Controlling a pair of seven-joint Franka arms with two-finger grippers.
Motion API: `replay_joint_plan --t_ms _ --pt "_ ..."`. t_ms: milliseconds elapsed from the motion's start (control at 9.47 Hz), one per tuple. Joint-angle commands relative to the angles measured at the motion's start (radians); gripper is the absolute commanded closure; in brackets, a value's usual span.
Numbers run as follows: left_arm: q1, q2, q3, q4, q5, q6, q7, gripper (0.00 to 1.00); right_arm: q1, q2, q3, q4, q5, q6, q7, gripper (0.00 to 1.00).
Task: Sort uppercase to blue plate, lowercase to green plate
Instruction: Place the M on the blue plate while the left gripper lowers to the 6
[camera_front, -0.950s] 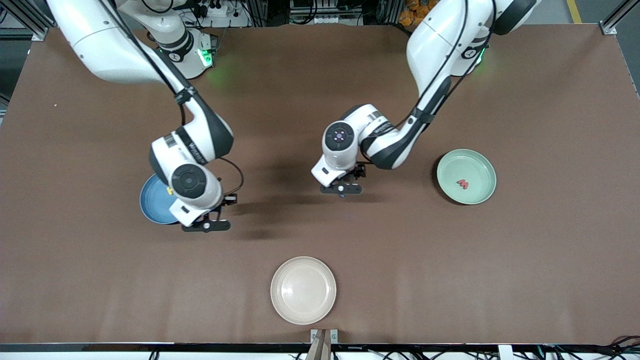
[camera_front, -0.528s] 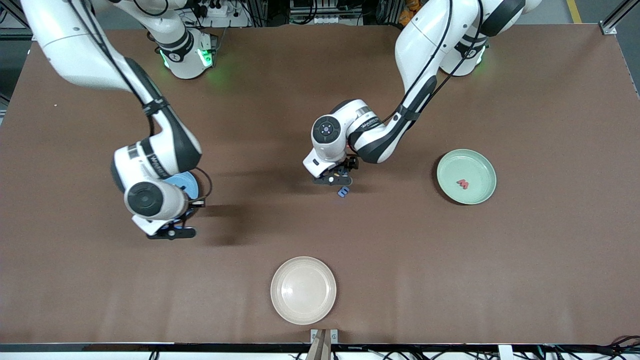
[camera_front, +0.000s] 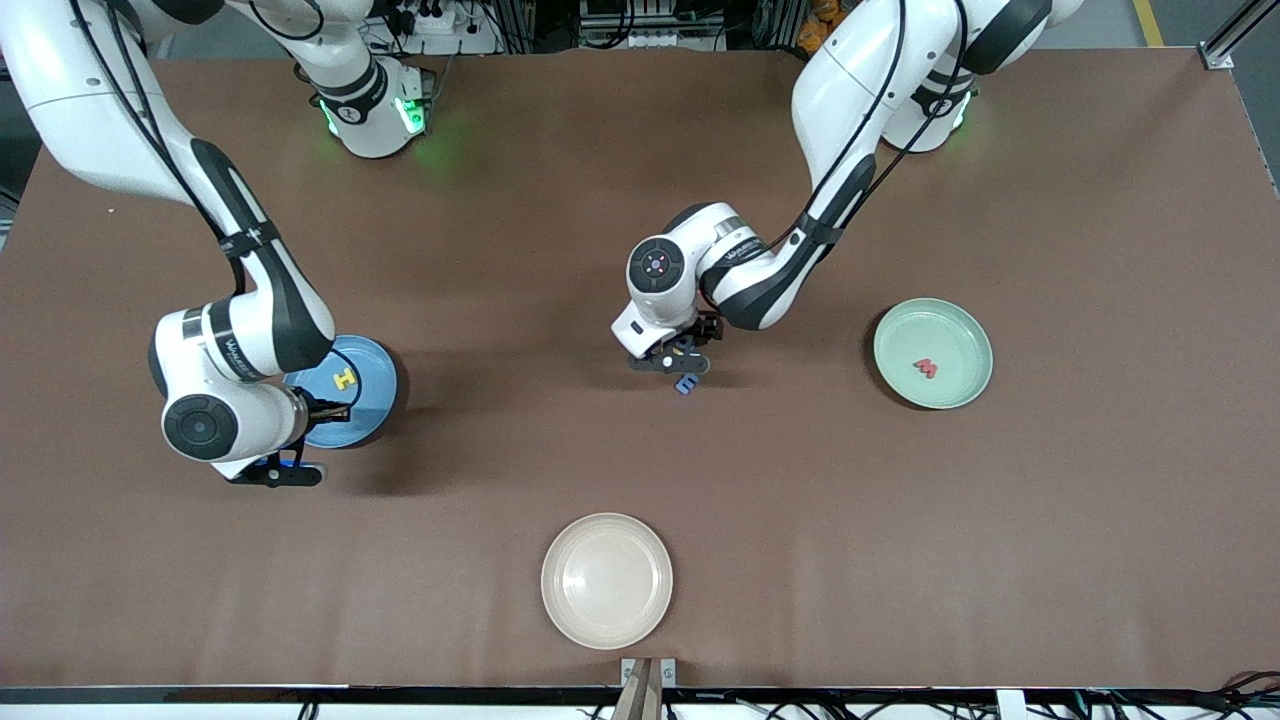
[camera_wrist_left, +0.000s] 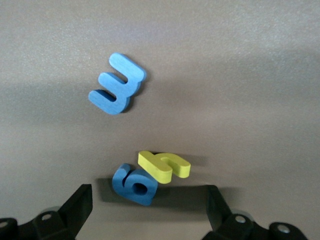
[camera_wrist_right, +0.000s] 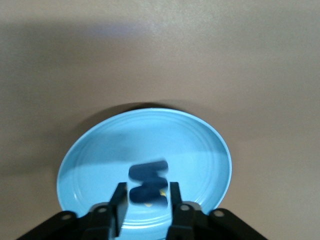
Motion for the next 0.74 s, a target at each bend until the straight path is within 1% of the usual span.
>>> replay_joint_plan --t_ms 0,634 --pt "0.008 -0.004 -0.003 -0.003 0.026 -0.020 0.014 0.00 -0.002 0.015 -0.002 0.008 -0.004 -0.001 0.015 0.00" --pt "0.025 -0.010 -0.003 -0.008 0.027 -0.004 0.030 0.00 0.004 0.019 0.000 0.010 0.001 -0.008 0.014 0.00"
